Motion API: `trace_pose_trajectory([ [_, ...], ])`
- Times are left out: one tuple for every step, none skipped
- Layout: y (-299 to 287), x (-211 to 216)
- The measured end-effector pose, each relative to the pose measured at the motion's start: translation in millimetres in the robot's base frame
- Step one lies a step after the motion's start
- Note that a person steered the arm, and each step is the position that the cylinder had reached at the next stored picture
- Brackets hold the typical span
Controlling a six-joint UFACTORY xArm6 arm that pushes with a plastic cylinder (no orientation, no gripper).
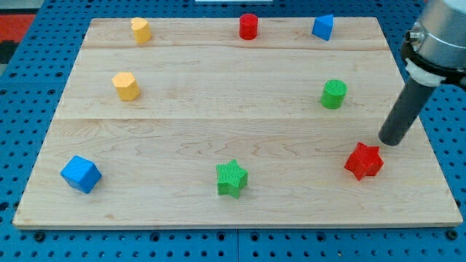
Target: Move the red star to the bottom side of the red circle
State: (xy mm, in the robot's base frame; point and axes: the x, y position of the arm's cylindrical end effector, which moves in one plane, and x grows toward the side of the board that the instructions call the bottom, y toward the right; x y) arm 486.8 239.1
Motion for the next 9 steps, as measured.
trace_pose_trajectory([
  [15,14],
  [10,50],
  [-66,54],
  [-134,31],
  [-168,1],
  [-225,-4],
  [-266,-30],
  [-263,-74],
  [-249,-108],
])
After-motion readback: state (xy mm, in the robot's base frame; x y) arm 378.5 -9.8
